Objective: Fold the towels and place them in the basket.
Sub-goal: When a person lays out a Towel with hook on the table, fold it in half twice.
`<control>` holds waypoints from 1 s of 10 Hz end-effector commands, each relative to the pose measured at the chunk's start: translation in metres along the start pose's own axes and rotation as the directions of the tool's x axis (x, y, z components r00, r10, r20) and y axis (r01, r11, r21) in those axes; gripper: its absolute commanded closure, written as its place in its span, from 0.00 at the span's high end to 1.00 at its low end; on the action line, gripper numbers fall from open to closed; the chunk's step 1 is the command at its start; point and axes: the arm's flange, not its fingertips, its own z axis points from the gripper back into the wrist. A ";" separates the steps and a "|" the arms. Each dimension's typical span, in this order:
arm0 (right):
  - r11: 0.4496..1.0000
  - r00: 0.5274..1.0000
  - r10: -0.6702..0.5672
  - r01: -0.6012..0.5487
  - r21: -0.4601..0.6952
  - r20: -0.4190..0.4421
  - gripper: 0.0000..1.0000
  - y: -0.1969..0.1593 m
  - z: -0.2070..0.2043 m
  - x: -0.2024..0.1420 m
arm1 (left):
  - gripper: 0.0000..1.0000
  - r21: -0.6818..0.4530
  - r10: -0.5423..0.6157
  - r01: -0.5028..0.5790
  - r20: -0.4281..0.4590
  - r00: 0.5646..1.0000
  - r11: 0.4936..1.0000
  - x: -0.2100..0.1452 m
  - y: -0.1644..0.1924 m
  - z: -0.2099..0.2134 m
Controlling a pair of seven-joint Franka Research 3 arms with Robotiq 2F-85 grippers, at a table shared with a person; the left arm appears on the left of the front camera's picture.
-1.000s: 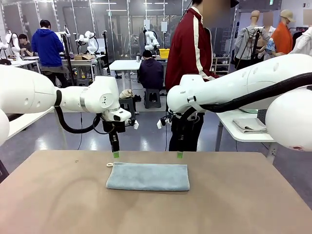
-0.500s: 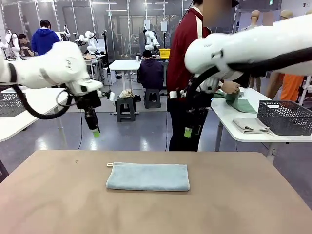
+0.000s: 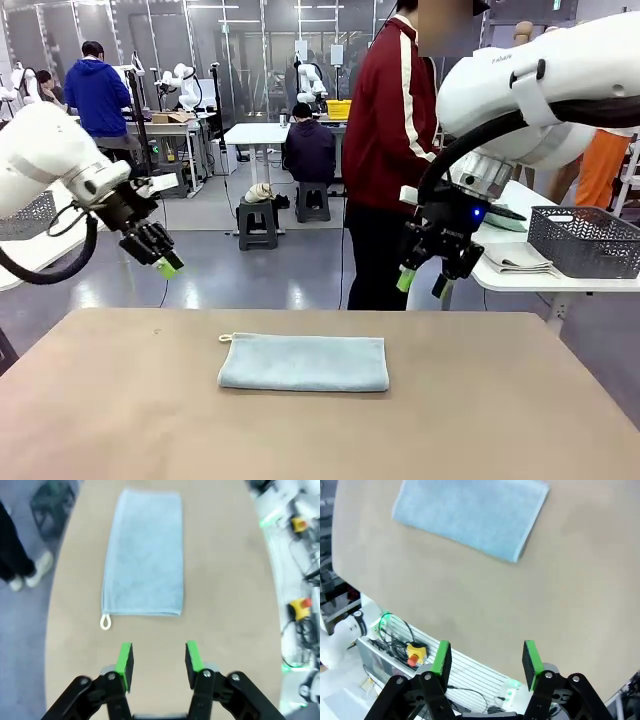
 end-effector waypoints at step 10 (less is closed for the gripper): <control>0.997 0.994 -0.057 0.061 -0.040 0.089 0.72 0.006 0.003 0.004 | 0.54 0.038 -0.048 0.040 0.242 0.969 0.998 -0.066 -0.011 0.008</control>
